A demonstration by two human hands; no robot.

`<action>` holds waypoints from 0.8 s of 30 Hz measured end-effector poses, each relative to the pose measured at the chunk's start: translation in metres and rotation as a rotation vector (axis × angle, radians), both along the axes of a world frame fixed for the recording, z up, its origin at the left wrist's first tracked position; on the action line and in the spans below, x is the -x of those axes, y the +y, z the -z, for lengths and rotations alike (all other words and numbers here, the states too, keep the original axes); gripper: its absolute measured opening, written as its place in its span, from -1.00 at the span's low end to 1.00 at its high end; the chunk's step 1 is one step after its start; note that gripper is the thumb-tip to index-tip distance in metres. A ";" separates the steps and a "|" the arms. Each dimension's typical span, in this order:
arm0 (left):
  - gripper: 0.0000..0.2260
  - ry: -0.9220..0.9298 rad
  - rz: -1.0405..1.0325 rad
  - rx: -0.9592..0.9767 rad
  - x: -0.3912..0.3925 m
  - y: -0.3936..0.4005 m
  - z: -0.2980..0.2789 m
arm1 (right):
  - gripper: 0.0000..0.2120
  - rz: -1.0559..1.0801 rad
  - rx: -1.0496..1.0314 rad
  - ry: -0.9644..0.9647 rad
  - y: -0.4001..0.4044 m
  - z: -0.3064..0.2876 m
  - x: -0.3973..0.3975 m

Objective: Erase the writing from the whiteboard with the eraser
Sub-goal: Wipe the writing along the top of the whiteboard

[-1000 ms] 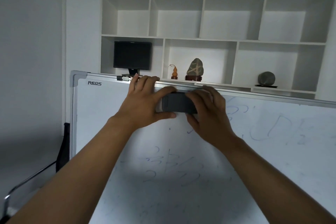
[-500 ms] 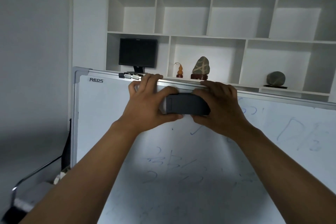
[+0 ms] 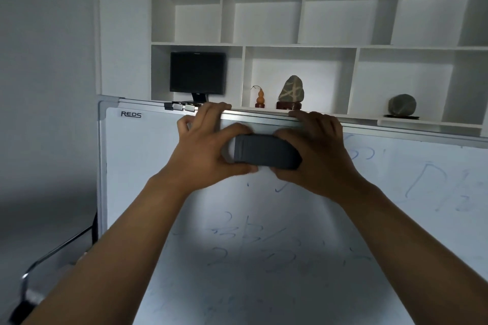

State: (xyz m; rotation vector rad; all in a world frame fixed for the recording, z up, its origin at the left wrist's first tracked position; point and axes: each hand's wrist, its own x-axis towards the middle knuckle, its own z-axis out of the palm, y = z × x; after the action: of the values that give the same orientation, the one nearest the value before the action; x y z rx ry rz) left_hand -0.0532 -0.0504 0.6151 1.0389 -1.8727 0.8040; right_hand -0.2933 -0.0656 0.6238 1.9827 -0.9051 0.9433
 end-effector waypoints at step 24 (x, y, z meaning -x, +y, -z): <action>-0.43 0.016 -0.049 -0.028 0.015 0.016 0.003 | -0.23 0.265 -0.069 -0.053 -0.003 -0.035 0.034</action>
State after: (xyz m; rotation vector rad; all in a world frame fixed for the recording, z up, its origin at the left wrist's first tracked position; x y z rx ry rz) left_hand -0.0680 -0.0344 0.6125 1.1093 -1.8564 0.7978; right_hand -0.3275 -0.0681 0.6585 1.8437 -1.2109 0.8254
